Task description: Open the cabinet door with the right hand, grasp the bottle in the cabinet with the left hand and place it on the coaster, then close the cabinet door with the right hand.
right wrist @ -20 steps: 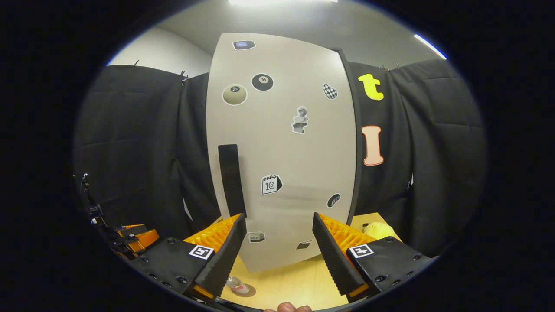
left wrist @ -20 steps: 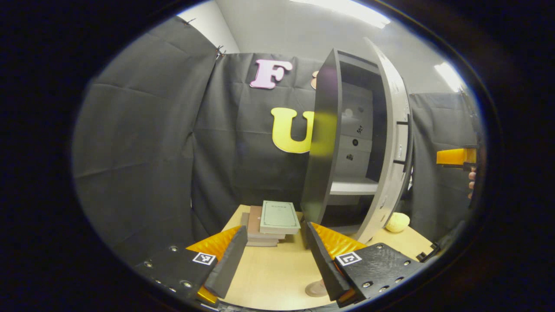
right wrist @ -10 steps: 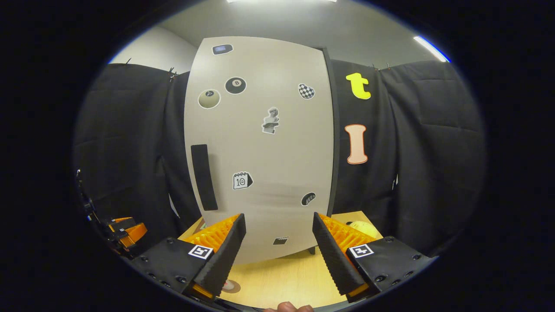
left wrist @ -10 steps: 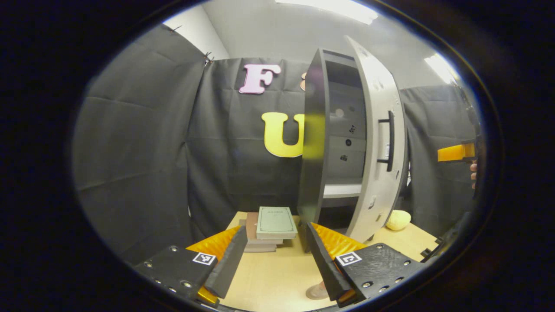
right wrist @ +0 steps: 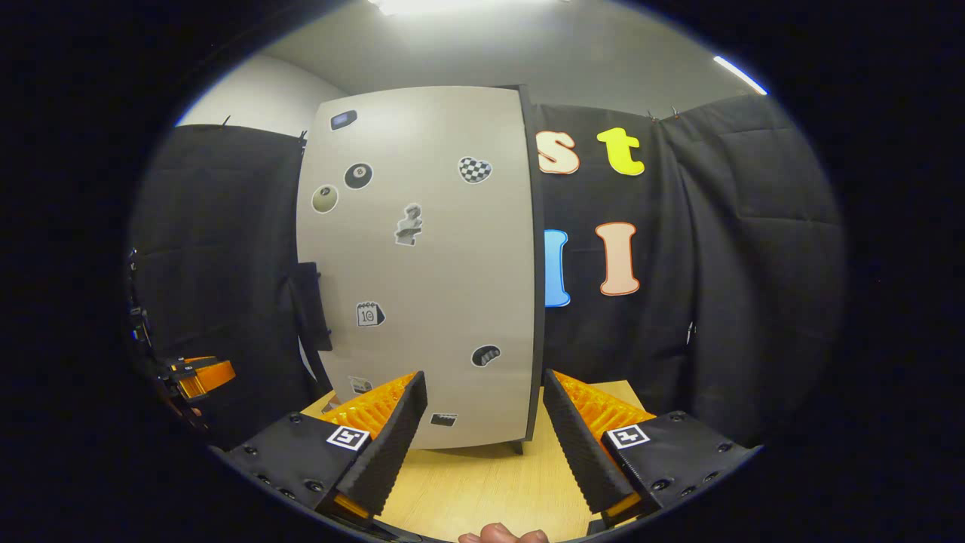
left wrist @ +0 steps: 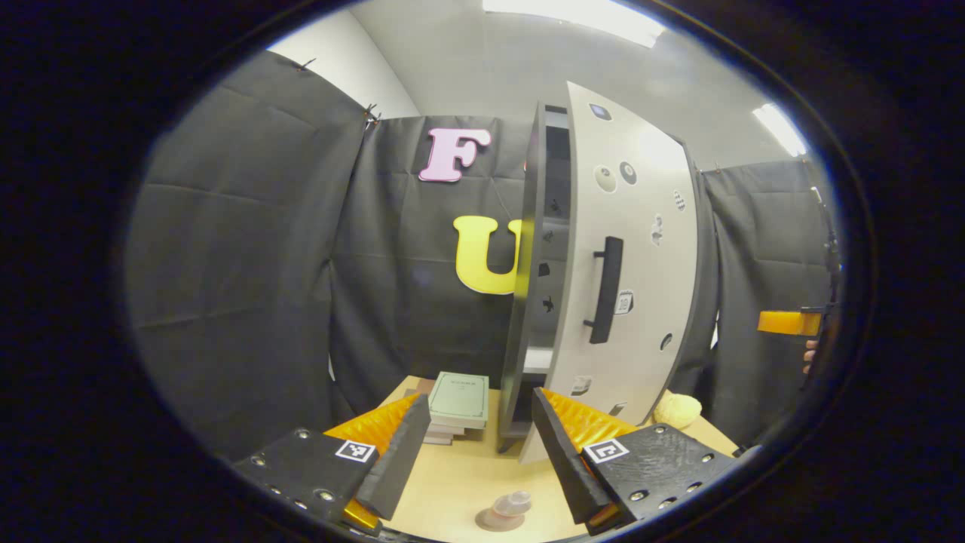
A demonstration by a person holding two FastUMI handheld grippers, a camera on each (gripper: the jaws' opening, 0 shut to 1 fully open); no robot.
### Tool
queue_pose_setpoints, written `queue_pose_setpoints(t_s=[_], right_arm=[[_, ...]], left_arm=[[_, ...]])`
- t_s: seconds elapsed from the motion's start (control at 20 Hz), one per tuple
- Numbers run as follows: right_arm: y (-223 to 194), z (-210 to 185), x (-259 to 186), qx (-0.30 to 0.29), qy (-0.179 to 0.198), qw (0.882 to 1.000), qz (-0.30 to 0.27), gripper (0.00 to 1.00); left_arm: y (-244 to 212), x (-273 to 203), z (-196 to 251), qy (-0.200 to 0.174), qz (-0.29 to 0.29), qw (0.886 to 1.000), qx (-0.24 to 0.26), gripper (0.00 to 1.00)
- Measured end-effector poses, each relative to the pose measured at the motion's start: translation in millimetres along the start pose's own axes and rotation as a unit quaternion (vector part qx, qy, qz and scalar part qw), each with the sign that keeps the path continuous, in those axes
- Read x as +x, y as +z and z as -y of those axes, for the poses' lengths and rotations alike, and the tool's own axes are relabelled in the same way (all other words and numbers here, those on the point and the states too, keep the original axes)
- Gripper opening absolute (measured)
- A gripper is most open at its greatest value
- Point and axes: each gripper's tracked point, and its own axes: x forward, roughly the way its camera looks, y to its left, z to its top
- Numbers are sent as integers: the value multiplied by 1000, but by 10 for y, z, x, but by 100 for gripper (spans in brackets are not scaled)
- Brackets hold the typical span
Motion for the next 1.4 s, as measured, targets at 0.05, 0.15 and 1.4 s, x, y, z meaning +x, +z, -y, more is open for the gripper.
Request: queue_pose_setpoints(t_s=[0.05, 0.15, 1.4], right_arm=[[29, 89, 8, 9, 3, 1000, 5, 98], [38, 287, -15, 13, 1, 1000, 11, 98], [-613, 573, 313, 67, -23, 996, -55, 98]], left_arm=[[55, -28, 128, -2, 4, 1000, -3, 82], [162, -95, 305, 2, 16, 1000, -3, 84], [66, -461, 360, 18, 52, 996, -68, 84]])
